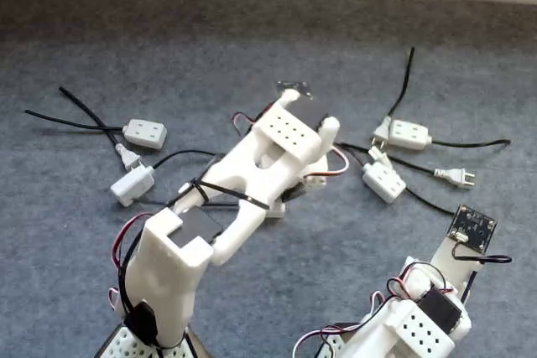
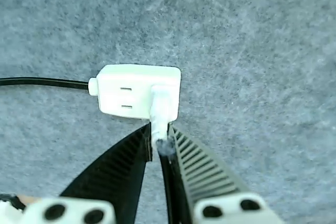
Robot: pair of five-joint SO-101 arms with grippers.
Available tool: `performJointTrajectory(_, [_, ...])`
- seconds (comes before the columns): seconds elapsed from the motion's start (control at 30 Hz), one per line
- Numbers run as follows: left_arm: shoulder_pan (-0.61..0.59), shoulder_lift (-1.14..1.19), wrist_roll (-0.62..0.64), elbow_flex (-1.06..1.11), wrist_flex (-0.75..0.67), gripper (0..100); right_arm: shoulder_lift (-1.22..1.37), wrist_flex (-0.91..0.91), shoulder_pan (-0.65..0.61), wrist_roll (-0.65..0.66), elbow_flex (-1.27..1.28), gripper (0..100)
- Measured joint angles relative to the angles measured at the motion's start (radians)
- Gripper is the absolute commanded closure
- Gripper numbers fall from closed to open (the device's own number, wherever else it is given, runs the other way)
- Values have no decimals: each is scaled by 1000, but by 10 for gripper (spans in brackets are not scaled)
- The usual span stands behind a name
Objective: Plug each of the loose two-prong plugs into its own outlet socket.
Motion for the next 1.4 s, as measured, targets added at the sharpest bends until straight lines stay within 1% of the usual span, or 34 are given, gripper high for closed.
performJointTrajectory(0.1, [-40, 0, -132, 0, 15, 989, 0, 0, 0, 0, 0, 991])
performJointTrajectory(0.2, [-60, 0, -298, 2, 31, 969, 0, 0, 0, 0, 0, 991])
performJointTrajectory(0.3, [-69, 0, -477, 2, 51, 884, 0, 0, 0, 0, 0, 991])
performJointTrajectory(0.37, [-78, 14, -574, 14, 57, 825, 0, 0, 0, 0, 0, 991])
performJointTrajectory(0.5, [-104, 21, -694, 14, 52, 760, 0, -2, 0, 0, 0, 991])
performJointTrajectory(0.7, [-118, 23, -933, -8, 61, 745, 0, -2, 0, 0, 0, 991])
performJointTrajectory(0.77, [-140, 12, -1007, -34, 54, 745, 0, -2, 0, 0, 0, 991])
performJointTrajectory(0.9, [-195, -66, -1131, -107, 52, 745, 0, -2, 0, 0, 0, 991])
performJointTrajectory(1.0, [-227, -126, -1260, -155, 52, 745, 0, -2, 0, 0, 0, 991])
performJointTrajectory(1.1, [-233, -173, -1439, -170, 52, 745, 0, -2, 0, 0, 0, 991])
performJointTrajectory(1.2, [-235, -201, -1660, -166, 55, 745, 0, -2, 0, 0, 0, 991])
performJointTrajectory(1.33, [-261, -226, -1970, -109, 55, 745, 0, -2, 0, 0, 0, 991])
performJointTrajectory(1.4, [-269, -226, -2093, -72, 55, 745, 0, -2, 0, 0, 0, 991])
